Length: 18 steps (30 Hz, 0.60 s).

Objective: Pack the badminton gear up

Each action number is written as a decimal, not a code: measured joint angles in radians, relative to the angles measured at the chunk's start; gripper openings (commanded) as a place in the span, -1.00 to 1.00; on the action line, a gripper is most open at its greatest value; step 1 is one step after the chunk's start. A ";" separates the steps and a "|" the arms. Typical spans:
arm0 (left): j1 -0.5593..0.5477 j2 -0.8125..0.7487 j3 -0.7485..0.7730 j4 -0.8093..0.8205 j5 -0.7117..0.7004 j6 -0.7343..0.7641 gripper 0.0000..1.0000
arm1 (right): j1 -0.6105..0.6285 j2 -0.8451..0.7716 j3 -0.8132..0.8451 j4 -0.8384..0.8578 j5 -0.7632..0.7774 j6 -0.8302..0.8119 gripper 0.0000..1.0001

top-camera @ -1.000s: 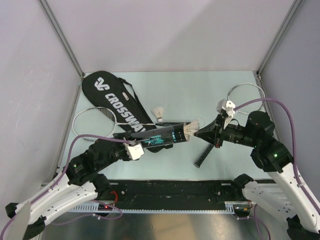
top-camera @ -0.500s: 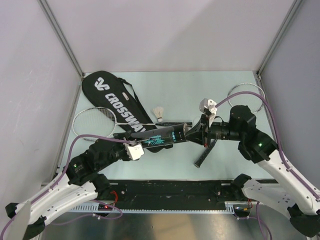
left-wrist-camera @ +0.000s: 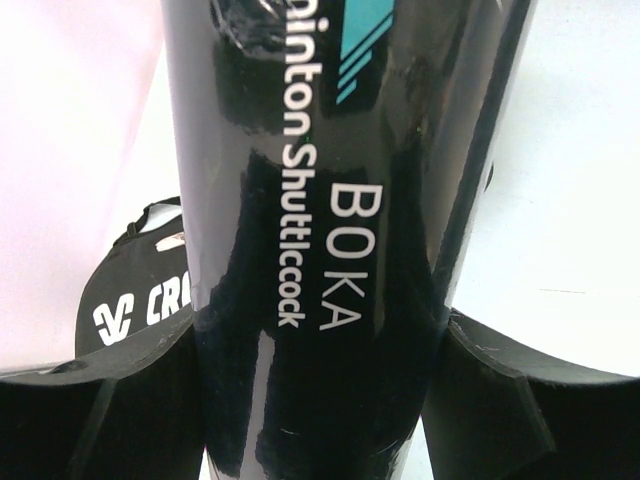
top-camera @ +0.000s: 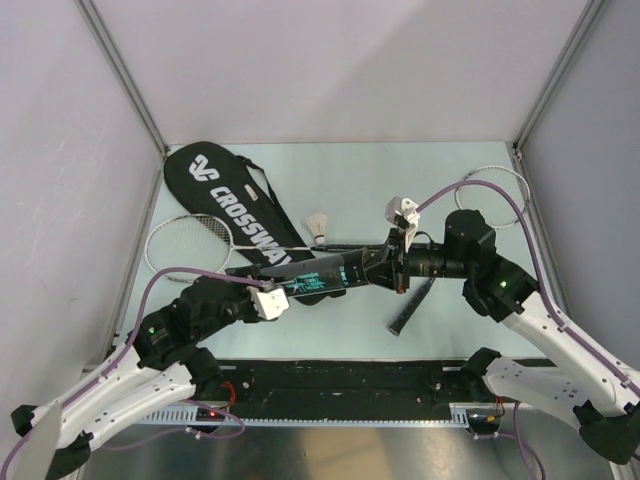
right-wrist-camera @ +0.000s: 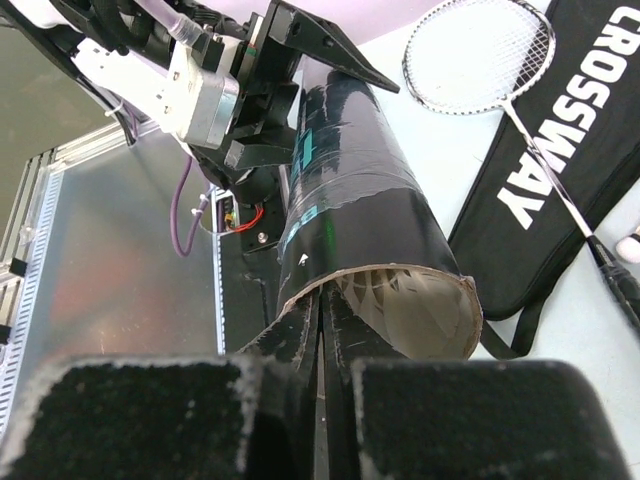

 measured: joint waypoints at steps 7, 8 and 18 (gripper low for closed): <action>0.003 0.001 0.005 -0.014 -0.010 -0.004 0.00 | 0.001 0.020 -0.004 0.032 0.007 0.042 -0.34; 0.003 0.003 0.008 -0.015 -0.011 -0.005 -0.01 | 0.001 0.019 -0.004 0.039 0.017 0.050 -0.23; -0.002 0.037 0.026 0.002 -0.035 -0.034 0.00 | -0.012 -0.068 -0.014 0.053 0.156 0.121 0.05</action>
